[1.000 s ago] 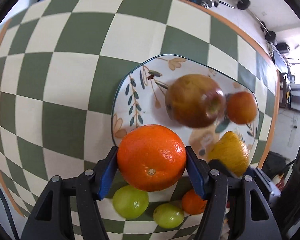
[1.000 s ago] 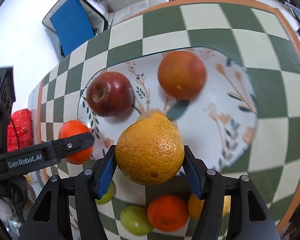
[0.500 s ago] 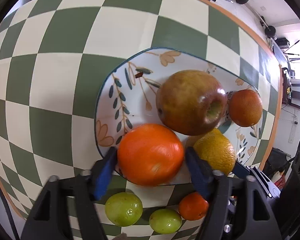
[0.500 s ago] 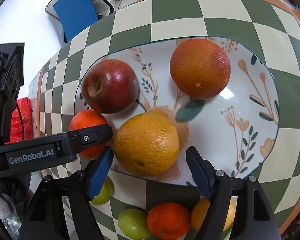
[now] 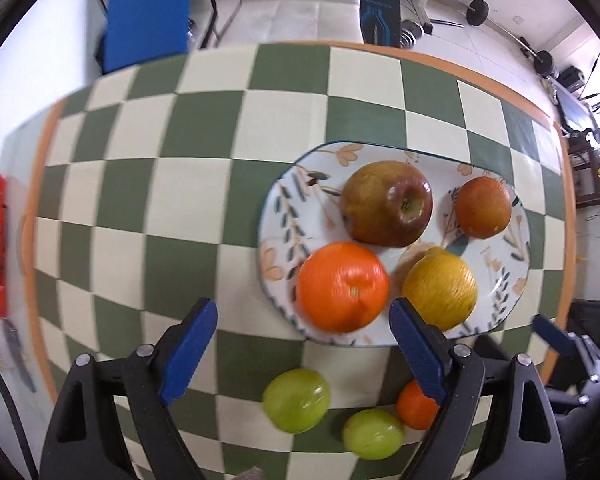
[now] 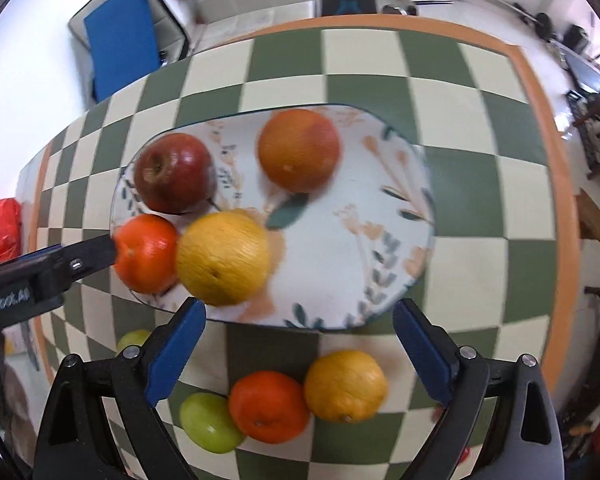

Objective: Organize fruits
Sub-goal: 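Place the orange and yellow citrus on the plate beside the apple, then lift both tools back from the plate, then grasp the green apple with the left tool while the right tool grasps an orange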

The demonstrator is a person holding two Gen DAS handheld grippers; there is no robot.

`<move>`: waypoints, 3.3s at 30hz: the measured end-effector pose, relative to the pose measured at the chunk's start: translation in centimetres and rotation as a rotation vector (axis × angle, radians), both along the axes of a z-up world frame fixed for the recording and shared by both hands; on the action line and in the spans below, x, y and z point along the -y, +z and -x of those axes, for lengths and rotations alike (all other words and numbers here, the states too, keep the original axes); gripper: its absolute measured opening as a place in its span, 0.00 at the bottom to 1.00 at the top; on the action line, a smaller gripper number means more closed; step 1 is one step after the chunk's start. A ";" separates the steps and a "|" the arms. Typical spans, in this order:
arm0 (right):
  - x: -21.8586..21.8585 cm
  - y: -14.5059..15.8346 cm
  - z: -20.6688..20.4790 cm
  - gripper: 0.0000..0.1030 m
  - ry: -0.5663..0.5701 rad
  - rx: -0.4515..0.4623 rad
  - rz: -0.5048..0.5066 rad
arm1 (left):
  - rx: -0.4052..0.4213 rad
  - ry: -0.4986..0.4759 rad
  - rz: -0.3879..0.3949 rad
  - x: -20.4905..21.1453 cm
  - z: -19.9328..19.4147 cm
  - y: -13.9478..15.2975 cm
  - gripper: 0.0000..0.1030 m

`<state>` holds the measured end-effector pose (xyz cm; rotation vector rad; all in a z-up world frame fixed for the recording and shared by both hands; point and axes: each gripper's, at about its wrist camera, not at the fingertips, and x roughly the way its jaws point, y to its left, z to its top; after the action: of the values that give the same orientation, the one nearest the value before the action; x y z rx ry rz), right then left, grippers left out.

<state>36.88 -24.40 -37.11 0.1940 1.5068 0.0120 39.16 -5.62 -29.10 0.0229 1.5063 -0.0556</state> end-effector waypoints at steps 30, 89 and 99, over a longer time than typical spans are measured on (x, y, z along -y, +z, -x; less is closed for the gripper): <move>0.3 20.5 13.3 0.94 -0.026 0.330 0.095 | 0.356 -0.051 0.038 0.2 14.0 16.3 0.85; -2.6 -4.8 17.5 0.63 -0.063 -0.267 -0.128 | -0.229 -0.052 0.010 -2.4 17.5 -8.0 0.50; -0.8 -6.4 15.5 0.65 -0.125 -0.209 -0.132 | -0.210 -0.020 0.002 -3.9 19.0 -9.1 0.50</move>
<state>21.42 -23.59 -43.54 0.4058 1.7007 -0.0088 20.21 -1.74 -38.17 0.0315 1.7157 -0.0777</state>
